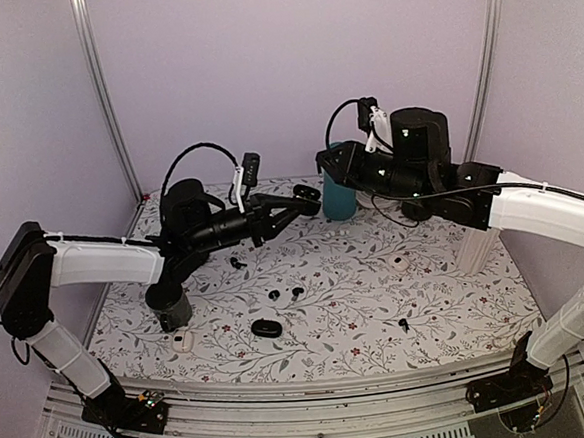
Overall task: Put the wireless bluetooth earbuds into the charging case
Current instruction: Insert the left earbud into the left side groove of the charging case.
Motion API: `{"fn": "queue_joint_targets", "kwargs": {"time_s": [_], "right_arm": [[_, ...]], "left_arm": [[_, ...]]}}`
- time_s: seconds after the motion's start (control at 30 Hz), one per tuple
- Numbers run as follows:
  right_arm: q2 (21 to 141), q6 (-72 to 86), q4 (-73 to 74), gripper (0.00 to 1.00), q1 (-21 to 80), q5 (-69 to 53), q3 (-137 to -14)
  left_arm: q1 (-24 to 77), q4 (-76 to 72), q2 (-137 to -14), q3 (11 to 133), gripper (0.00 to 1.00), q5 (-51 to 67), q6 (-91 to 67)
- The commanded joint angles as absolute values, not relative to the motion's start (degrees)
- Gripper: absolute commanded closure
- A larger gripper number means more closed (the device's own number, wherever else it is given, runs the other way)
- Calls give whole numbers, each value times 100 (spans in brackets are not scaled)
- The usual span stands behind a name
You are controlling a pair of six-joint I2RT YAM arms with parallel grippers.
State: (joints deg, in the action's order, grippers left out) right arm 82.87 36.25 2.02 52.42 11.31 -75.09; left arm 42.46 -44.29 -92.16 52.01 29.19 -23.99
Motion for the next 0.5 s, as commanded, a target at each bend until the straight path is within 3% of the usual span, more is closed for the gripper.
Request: {"fn": "queue_joint_targets", "kwargs": {"time_s": [0.0,0.47], "right_arm": [[8310,3709,-480,91,5219,776,-7468],[8358,3989,-1211,91,5214,727,-7184]], "left_arm": [[4374,-4674,-9318,5429,100,2783,-2247],[4682,-5133,-9253,5493,100,1662,-1738]]}}
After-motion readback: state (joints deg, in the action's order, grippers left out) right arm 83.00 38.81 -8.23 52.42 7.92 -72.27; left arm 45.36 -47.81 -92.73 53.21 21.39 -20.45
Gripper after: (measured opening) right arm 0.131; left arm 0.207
